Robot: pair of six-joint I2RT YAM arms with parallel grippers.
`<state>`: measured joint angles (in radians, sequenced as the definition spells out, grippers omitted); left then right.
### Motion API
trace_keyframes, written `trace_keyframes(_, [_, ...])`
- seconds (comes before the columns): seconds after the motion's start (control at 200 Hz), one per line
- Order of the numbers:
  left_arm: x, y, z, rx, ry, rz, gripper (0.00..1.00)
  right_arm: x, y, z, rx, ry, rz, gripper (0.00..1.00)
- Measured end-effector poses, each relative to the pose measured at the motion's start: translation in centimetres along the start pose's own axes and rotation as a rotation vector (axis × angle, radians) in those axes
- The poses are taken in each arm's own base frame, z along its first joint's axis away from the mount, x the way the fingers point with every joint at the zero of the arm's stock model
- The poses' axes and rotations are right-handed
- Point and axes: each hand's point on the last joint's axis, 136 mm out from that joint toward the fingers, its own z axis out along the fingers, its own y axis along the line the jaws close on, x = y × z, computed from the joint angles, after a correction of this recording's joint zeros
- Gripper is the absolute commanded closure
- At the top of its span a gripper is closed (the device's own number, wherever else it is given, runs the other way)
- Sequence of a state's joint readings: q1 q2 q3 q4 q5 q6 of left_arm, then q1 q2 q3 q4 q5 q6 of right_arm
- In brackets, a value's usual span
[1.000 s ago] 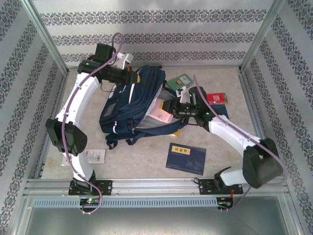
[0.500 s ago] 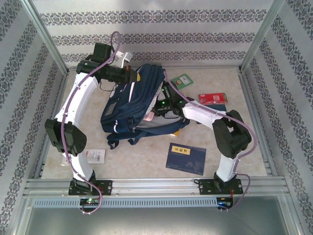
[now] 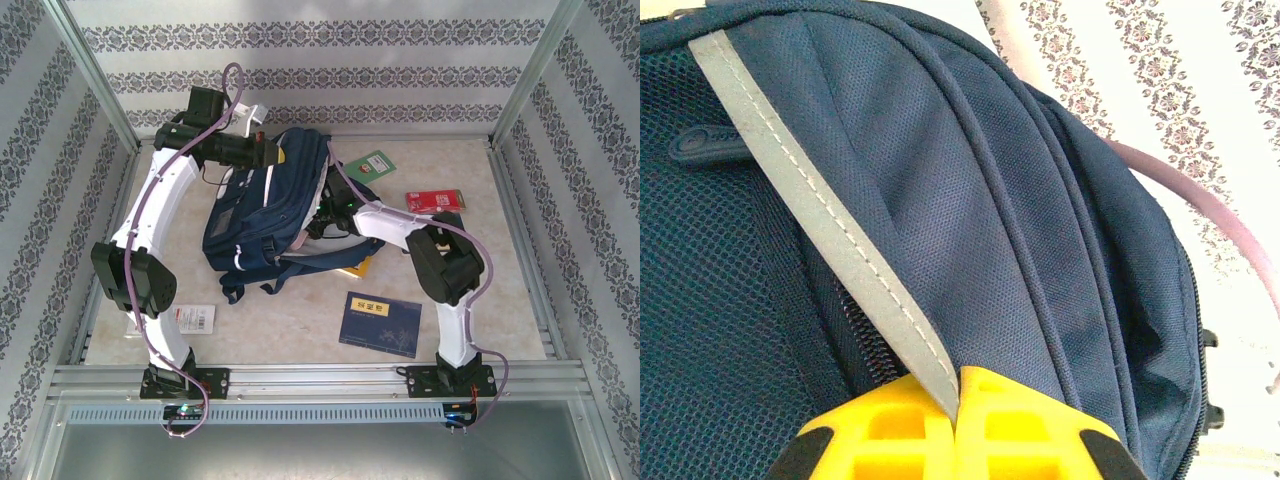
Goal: Pack books, pencil case, and school supplies into a backpack
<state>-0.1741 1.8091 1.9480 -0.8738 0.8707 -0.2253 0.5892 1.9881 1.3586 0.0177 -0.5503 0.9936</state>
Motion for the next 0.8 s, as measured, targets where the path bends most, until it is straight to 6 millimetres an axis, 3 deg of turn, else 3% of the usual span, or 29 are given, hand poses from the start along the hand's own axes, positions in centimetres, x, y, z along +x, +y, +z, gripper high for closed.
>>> trace_keyframes(0.295, [-0.4,1.3,0.4,-0.009,-0.004,-0.031,1.00,-2.5,2.2,-9.8,0.035,-0.217,-0.170,0.06])
trace_keyframes(0.46, [-0.7,2.4,1.5,-0.017,-0.003,-0.070,1.00,-2.6,0.4,-14.5,0.116,-0.345,-0.169,0.09])
trace_keyframes(0.59, [-0.6,3.3,2.7,-0.043,0.005,-0.100,0.79,-2.2,-1.9,-18.5,0.224,-0.461,-0.139,0.08])
trace_keyframes(0.799, [0.3,2.7,5.4,-0.072,0.030,-0.096,0.65,-1.4,-2.4,-24.6,0.308,-0.645,-0.157,0.08])
